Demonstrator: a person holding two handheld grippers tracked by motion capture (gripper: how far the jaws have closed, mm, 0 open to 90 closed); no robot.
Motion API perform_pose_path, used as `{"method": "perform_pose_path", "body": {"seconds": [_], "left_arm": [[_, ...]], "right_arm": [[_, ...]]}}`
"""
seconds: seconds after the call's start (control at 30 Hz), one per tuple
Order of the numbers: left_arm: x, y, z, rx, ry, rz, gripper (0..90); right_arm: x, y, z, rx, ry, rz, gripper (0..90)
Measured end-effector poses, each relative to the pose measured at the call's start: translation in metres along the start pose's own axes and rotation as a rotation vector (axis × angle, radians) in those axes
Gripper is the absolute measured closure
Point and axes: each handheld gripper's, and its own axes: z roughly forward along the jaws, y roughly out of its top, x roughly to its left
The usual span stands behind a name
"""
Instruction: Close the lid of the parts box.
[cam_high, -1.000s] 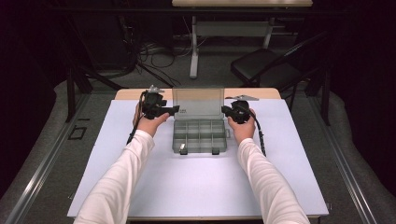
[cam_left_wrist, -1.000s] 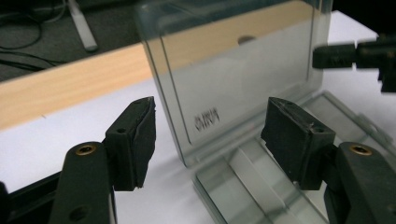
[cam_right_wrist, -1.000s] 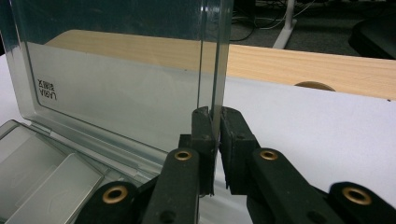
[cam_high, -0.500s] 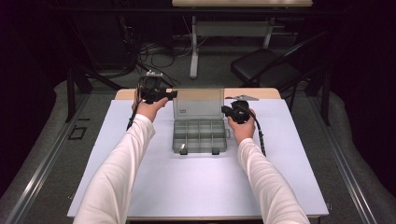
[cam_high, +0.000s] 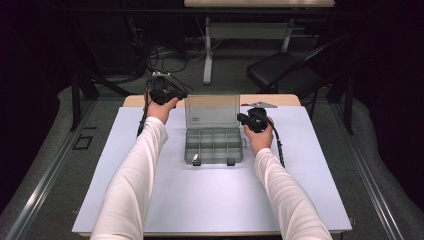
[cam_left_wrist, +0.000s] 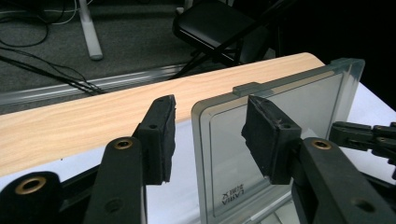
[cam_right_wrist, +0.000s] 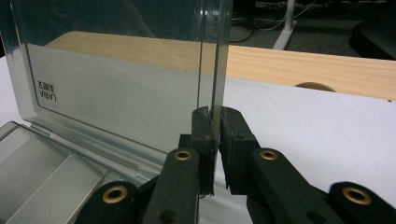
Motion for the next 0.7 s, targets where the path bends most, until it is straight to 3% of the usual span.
{"method": "perform_pose_path", "body": {"seconds": [0.4,0.7], "left_arm": [[0.005,-0.005,0.018,0.041,-0.005,0.014,58.1],[0.006,-0.008,0.023,0.035,-0.013,0.019,61.3]], "right_arm": [[0.0,0.0,0.0,-0.003,0.002,0.002,85.2],[0.0,-0.001,0.0,-0.009,0.003,0.005,85.3]]}}
